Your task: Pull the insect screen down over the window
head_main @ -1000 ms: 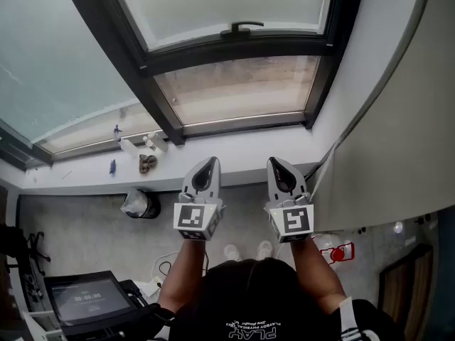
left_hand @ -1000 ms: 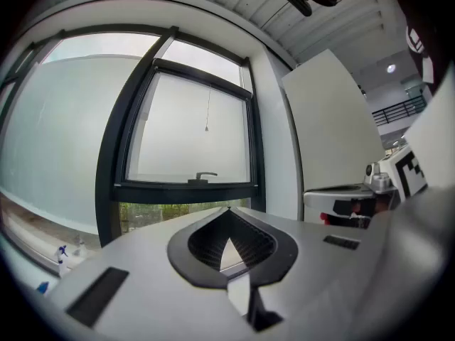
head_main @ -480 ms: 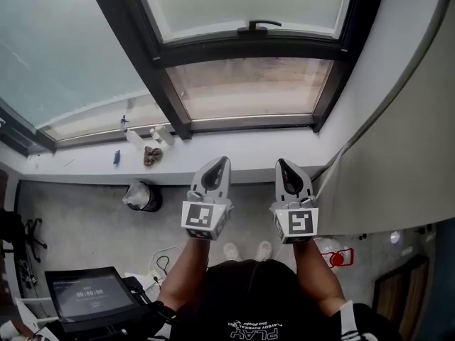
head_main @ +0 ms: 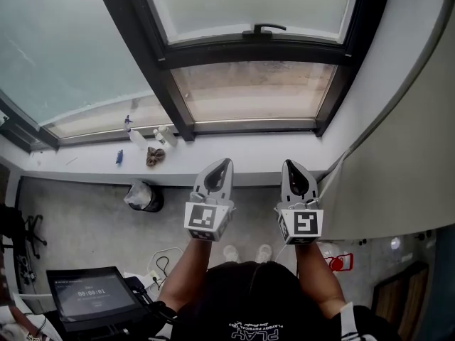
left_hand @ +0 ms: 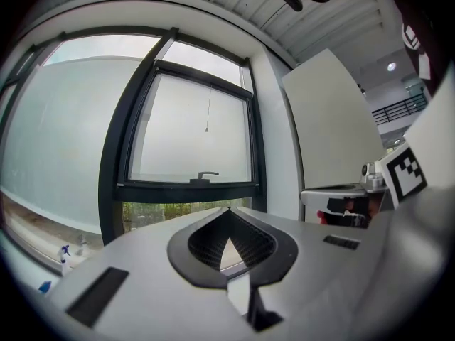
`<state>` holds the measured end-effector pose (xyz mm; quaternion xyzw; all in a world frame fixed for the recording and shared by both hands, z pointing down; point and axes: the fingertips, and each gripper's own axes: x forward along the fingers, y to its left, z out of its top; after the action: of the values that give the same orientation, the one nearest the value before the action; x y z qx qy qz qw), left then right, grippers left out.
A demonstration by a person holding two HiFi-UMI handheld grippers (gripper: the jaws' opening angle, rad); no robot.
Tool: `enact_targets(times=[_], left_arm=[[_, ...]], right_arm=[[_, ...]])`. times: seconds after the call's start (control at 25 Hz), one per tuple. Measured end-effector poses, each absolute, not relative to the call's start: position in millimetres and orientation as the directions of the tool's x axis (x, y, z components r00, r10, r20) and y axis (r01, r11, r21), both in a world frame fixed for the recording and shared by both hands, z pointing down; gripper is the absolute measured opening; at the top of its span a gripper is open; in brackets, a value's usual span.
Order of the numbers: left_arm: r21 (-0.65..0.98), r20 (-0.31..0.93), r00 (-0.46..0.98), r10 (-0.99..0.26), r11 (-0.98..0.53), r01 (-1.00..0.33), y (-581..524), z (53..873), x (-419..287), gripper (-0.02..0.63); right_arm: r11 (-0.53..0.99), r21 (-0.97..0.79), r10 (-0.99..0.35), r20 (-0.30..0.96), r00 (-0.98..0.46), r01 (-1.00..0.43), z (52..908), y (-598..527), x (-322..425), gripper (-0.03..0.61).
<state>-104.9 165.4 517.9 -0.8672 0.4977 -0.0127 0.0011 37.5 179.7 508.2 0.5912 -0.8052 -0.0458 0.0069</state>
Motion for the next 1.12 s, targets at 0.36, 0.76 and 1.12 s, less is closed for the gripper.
enact_targets(times=[0.36,0.76,1.12], left_arm=[[-0.005,0.027,0.487,-0.873,-0.487,-0.873,161,519,-99,0.002],[-0.013,0.057,0.431,-0.901,-0.432,-0.902,134,521,-91,0.002],[-0.007,0.035,0.411,-0.911,-0.412,-0.911,90,499,-86,0.002]], right_arm=[[0.295,0.075,-0.955,-0.020,-0.297,-0.953,514,176,49,0.003],[0.290,0.040,-0.956,-0.031,-0.291,-0.956,507,145,77,0.003],[0.287,0.042,-0.957,-0.019,-0.288,-0.957,507,111,85,0.003]])
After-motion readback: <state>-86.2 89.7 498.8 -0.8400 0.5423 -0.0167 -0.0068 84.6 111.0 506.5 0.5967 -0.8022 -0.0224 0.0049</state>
